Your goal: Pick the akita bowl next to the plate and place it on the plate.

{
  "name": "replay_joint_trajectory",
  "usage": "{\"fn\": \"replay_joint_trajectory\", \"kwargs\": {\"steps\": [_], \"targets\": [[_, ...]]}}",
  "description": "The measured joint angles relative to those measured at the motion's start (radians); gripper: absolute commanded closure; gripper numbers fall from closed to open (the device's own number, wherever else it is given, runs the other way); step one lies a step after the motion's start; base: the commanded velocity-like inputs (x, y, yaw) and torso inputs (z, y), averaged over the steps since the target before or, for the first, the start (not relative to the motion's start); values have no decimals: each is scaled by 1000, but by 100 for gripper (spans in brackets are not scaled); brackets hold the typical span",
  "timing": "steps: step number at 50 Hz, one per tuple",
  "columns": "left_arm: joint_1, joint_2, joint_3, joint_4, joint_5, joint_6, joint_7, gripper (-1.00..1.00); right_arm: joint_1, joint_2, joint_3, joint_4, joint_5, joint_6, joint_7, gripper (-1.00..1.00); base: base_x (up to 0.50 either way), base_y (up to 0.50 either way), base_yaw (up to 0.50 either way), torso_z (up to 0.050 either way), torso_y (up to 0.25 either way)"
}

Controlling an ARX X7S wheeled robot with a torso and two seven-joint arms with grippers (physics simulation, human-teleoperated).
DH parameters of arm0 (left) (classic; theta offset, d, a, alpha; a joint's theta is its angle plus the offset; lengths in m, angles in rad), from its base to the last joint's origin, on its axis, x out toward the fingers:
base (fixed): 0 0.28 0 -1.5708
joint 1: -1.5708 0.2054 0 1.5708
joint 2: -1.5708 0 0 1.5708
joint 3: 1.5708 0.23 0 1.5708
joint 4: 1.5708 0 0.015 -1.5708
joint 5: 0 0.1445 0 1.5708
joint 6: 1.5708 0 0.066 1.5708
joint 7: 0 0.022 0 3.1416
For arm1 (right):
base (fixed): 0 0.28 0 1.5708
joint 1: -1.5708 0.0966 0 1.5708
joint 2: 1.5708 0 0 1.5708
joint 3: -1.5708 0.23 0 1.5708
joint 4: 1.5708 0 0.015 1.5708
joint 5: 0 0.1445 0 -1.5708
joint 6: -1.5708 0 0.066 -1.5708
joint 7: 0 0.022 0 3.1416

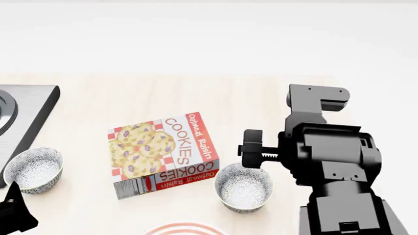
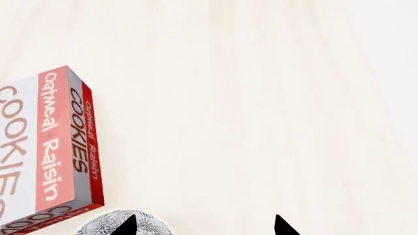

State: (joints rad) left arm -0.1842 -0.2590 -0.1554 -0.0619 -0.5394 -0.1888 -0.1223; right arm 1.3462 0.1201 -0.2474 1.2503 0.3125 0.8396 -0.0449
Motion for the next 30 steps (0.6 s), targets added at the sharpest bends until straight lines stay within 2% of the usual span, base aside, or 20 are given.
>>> {"fn": "replay_joint_trajectory", "kwargs": {"steps": [30], "targets": [[-2, -6, 6, -12, -10, 9, 0, -100, -47, -42, 247, 55, -234, -17, -63, -100, 0, 0, 0, 0, 0]]}}
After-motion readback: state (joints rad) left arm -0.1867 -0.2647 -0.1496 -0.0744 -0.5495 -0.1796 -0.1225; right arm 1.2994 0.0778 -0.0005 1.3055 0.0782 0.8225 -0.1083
